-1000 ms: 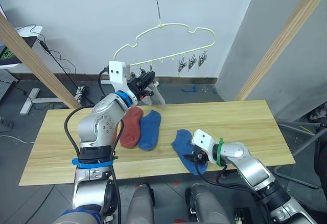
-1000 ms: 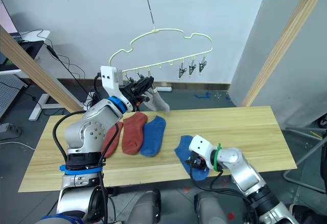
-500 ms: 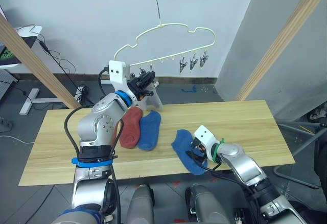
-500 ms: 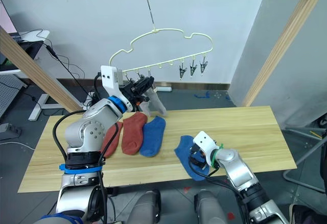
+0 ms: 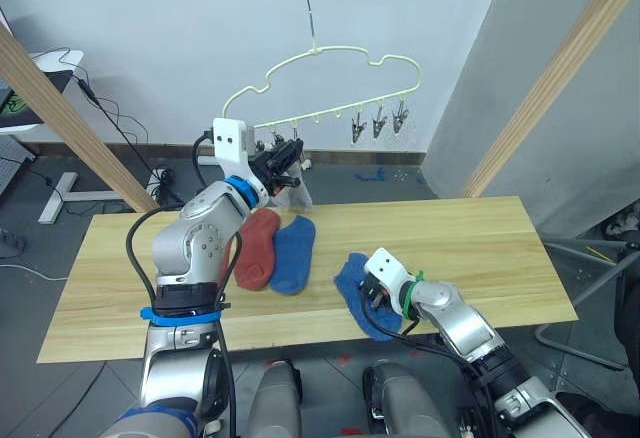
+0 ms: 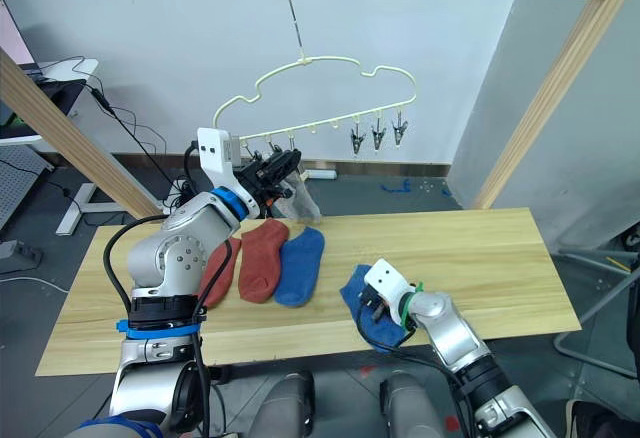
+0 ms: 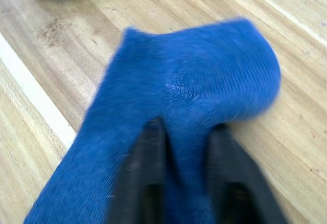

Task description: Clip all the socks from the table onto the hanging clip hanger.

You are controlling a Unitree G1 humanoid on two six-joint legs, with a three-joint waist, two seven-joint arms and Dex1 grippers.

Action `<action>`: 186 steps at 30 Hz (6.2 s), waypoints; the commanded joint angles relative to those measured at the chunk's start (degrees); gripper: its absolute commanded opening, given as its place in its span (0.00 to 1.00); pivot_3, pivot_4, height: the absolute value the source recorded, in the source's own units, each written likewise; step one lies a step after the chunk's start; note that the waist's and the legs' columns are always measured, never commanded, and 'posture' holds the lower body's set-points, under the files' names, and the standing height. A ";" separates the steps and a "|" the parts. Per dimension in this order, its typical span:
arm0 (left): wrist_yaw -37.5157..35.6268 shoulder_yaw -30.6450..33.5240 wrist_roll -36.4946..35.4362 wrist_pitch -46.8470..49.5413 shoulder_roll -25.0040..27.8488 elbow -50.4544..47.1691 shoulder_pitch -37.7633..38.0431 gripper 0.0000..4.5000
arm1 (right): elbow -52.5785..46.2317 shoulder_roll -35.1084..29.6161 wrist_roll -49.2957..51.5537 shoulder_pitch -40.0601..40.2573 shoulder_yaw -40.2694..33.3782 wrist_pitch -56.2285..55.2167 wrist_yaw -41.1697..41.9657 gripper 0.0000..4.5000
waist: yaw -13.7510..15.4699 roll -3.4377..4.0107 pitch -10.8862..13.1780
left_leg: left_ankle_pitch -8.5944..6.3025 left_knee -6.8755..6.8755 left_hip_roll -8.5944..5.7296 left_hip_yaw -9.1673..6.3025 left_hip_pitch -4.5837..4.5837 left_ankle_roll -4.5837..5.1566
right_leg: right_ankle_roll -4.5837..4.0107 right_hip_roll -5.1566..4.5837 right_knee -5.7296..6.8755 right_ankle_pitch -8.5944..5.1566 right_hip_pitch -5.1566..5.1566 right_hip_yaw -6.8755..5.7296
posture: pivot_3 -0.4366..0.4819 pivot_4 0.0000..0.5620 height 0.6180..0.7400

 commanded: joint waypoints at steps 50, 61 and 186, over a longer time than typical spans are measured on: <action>17.22 16.17 -41.11 29.06 -3.16 2.26 -4.85 0.05 | -25.58 -0.43 24.32 -12.12 -10.30 6.30 8.97 0.01 | 0.07 0.00 0.02 | -0.01 -0.05 -0.02 -0.08 -0.06 -0.01 | -0.02 -0.04 -0.09 0.04 0.00 -0.08 | 0.46 0.39 1.00; 17.27 15.61 -42.47 28.80 -2.78 2.36 -5.06 0.05 | -22.42 -0.45 22.60 -12.77 -9.87 4.25 8.91 0.01 | 0.06 0.00 0.02 | -0.01 -0.06 -0.02 -0.08 -0.06 -0.01 | -0.02 -0.04 -0.10 0.04 -0.01 -0.07 | 0.46 0.39 1.00; 13.82 11.34 -42.94 24.47 -0.03 1.18 -3.89 0.05 | -23.18 2.84 45.11 -14.86 -21.83 28.24 3.05 0.01 | 0.09 0.01 0.05 | -0.01 -0.11 -0.02 -0.05 -0.67 0.01 | -0.20 -0.05 -0.11 0.14 -0.64 -0.08 | 0.47 0.40 1.00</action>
